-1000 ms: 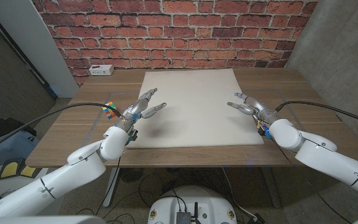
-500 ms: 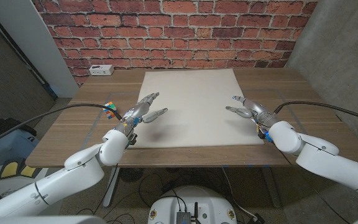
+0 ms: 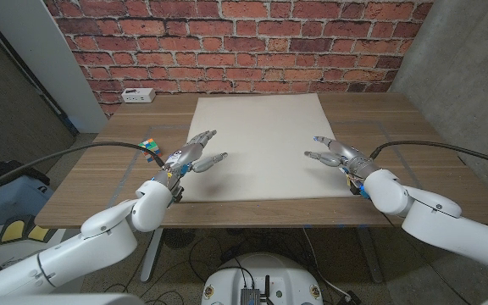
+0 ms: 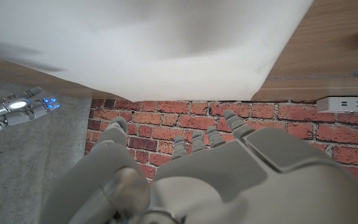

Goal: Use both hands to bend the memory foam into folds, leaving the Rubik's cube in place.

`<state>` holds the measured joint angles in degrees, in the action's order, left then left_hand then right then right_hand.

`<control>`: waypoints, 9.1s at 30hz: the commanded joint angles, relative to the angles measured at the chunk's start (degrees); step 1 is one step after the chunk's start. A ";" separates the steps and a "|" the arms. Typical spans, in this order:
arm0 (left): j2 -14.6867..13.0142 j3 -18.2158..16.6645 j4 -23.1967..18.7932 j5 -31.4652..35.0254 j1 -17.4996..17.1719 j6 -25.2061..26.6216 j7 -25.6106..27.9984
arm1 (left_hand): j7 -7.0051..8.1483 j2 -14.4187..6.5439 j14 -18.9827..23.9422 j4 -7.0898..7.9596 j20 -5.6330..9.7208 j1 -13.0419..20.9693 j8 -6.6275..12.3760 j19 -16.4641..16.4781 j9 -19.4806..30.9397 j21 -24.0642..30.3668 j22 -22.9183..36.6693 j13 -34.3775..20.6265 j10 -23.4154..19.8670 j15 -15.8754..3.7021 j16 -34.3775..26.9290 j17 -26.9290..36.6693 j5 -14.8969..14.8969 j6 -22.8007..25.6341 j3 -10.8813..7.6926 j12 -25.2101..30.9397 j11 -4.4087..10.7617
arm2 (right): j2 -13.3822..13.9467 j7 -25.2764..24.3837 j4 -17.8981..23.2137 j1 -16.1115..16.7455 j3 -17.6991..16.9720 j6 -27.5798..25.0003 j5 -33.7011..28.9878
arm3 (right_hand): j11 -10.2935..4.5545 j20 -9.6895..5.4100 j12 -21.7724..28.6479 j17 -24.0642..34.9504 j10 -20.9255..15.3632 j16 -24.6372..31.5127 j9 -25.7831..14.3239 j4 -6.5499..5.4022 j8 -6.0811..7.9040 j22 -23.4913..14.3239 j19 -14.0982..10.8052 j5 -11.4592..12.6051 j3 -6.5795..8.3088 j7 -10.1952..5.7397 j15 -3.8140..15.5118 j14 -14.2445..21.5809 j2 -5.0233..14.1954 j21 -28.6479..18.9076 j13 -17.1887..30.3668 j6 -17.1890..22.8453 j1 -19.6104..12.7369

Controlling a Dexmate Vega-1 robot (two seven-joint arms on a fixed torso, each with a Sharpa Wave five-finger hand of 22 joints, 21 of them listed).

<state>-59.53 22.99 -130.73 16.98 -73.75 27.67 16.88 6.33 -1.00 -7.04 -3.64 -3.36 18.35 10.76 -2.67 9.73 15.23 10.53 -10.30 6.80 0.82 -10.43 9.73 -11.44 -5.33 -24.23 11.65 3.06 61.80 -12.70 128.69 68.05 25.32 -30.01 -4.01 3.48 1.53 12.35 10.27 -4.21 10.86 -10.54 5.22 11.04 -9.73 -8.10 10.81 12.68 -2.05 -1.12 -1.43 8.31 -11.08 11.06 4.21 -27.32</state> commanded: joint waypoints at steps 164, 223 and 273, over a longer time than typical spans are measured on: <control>1.81 16.38 -1.12 53.01 -0.57 22.89 -24.07 | -4.47 2.88 11.39 0.41 -2.46 35.26 0.82 14.27 0.75 -0.06 0.34 -0.82 -10.08 -1.14 -0.66 0.23 -6.20 5.09 10.03 0.68 0.69 | -10.62 -12.82 0.07 10.91 4.03 -8.15 -31.41 | -5.87 -6.36 18.46 19.93 -47.84 25.53 -5.57 -3.44 14.08 -2.08 -22.19 1.85 5.89 -0.31 12.96 43.78 2.93 -10.85 7.35 51.15 -38.41; -1.53 -26.00 -17.90 7.10 -24.03 2.73 -19.24 | -10.12 -9.74 61.22 5.16 3.45 43.11 13.46 38.35 10.23 21.55 2.43 -8.24 -67.90 -10.63 -1.76 0.25 -0.18 57.91 -16.96 13.29 3.95 | -3.15 -4.45 25.23 33.51 -18.13 -21.42 -19.27 | -7.73 -7.67 21.58 18.91 -43.56 14.81 -10.70 -3.21 16.72 -1.57 -19.44 3.18 9.22 -0.83 13.61 40.16 2.07 -12.31 12.55 48.82 -38.40; 12.25 -20.68 -21.77 52.90 -15.97 2.57 -42.21 | -5.00 -9.01 53.30 7.42 4.04 39.31 9.88 28.76 9.37 23.48 1.53 -12.41 -62.73 -12.82 0.02 0.38 -0.83 53.80 -17.27 10.54 4.68 | -7.46 -5.81 21.76 28.64 -9.09 -23.05 -45.33 | -9.52 -5.76 19.93 19.35 -39.83 11.40 -9.52 -1.64 16.04 -1.46 -18.30 2.22 8.99 -2.02 13.64 38.40 1.06 -13.14 11.69 49.19 -38.84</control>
<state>-51.93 3.72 -153.80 65.62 -92.05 34.51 -24.14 1.64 -9.60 46.57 3.19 0.63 57.80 20.68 26.26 19.11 38.38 11.98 -22.56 -52.23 -5.31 -10.15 10.02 -11.91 47.91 -41.15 22.13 4.22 54.31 -17.48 151.76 98.61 15.64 -54.11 -47.29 -6.03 -2.65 32.40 29.36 -44.39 22.44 -19.99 3.21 27.39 -11.20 -26.59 13.12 21.54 -5.13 3.52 37.14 9.62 -23.96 22.84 51.93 -66.05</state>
